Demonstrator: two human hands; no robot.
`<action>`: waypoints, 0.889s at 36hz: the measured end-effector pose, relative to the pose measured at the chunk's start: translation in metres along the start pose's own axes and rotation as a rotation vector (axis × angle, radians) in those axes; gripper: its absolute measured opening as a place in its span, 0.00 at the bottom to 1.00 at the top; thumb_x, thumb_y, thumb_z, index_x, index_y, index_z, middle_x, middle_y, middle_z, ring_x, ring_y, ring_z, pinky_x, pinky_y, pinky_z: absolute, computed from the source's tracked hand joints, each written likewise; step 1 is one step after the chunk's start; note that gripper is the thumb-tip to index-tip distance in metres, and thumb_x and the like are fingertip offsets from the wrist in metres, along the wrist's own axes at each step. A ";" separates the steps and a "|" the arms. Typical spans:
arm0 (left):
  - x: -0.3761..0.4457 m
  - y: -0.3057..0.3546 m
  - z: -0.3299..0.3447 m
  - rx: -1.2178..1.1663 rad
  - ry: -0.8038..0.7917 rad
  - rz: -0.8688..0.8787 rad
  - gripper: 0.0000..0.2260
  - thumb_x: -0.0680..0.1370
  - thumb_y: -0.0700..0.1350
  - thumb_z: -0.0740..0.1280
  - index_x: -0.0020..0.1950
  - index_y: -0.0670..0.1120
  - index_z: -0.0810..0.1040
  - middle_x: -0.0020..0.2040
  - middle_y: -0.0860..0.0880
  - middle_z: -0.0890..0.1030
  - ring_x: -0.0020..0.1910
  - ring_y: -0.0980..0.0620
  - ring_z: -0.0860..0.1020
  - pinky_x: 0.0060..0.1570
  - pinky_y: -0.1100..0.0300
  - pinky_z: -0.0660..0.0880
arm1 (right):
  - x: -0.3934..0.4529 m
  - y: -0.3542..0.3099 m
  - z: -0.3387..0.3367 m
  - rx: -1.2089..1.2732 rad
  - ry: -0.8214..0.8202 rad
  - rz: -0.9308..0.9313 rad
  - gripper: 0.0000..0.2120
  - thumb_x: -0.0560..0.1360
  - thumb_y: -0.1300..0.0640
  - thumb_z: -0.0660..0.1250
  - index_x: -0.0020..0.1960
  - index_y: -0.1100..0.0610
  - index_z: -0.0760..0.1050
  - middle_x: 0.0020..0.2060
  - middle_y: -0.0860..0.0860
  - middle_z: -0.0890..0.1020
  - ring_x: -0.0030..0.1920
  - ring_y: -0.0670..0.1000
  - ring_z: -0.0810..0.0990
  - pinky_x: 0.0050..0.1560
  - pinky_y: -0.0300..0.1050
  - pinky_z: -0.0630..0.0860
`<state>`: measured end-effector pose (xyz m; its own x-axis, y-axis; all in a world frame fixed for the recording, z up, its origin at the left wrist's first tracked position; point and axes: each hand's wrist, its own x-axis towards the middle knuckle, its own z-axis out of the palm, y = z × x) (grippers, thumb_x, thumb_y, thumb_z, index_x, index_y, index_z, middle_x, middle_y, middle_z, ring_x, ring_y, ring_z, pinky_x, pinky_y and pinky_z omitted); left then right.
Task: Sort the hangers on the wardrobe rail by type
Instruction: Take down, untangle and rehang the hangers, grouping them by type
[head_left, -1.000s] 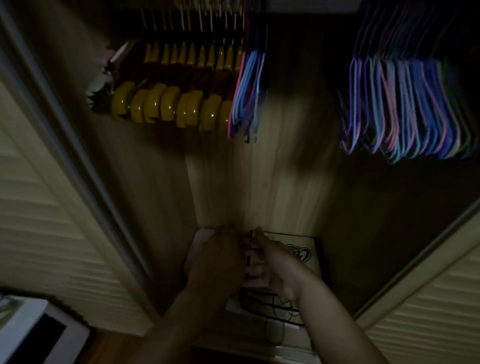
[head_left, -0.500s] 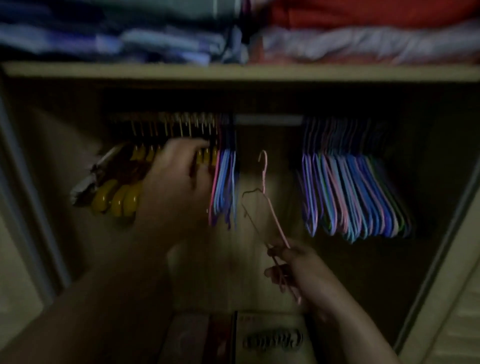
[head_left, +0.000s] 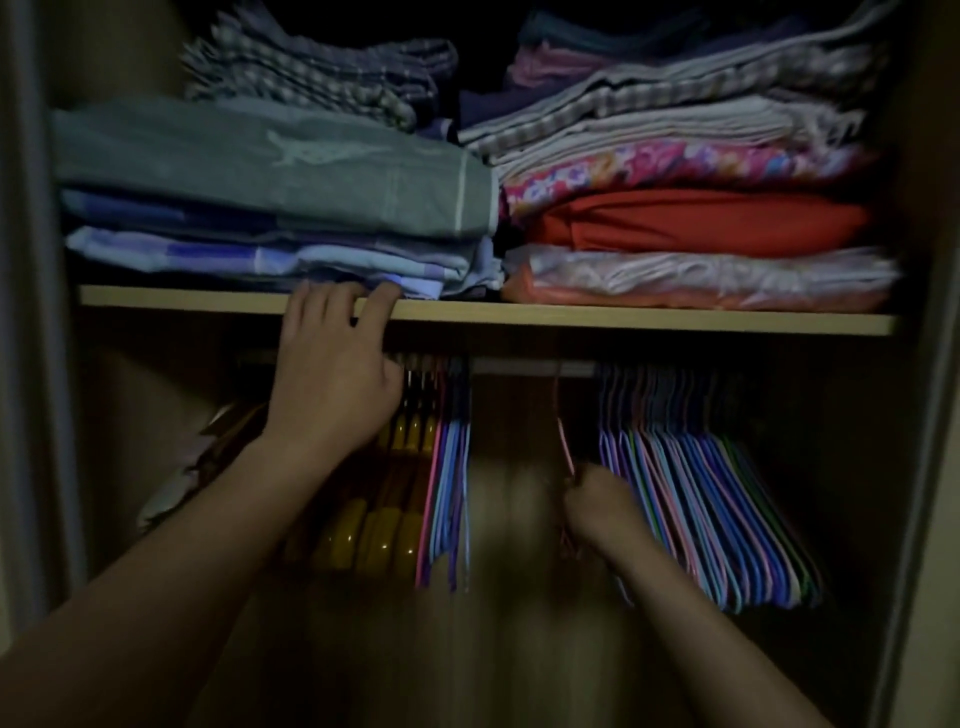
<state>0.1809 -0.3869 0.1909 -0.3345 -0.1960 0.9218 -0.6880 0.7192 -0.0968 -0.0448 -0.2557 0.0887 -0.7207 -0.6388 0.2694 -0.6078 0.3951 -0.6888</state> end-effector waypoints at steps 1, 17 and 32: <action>0.000 0.000 0.000 -0.006 -0.004 0.000 0.29 0.71 0.44 0.69 0.72 0.44 0.68 0.61 0.39 0.74 0.64 0.40 0.69 0.72 0.40 0.61 | -0.001 0.003 0.003 -0.096 0.039 -0.037 0.14 0.81 0.52 0.60 0.62 0.59 0.74 0.44 0.54 0.83 0.37 0.52 0.81 0.31 0.38 0.70; -0.004 -0.013 0.002 -0.114 -0.007 0.048 0.29 0.75 0.48 0.68 0.75 0.46 0.66 0.67 0.40 0.72 0.70 0.40 0.67 0.75 0.42 0.57 | -0.007 0.021 0.004 -0.981 0.115 -0.167 0.28 0.81 0.69 0.53 0.79 0.64 0.50 0.58 0.57 0.80 0.56 0.57 0.81 0.52 0.50 0.78; -0.009 -0.075 0.000 0.065 -0.071 0.172 0.35 0.72 0.48 0.68 0.78 0.45 0.60 0.69 0.38 0.69 0.70 0.38 0.66 0.76 0.44 0.56 | -0.032 -0.028 0.043 -0.220 0.090 -0.216 0.14 0.82 0.48 0.60 0.59 0.56 0.77 0.55 0.54 0.81 0.55 0.56 0.80 0.52 0.45 0.74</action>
<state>0.2357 -0.4387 0.1897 -0.4939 -0.1221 0.8609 -0.6562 0.7020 -0.2769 0.0097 -0.2749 0.0704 -0.5876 -0.6665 0.4588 -0.8005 0.3964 -0.4495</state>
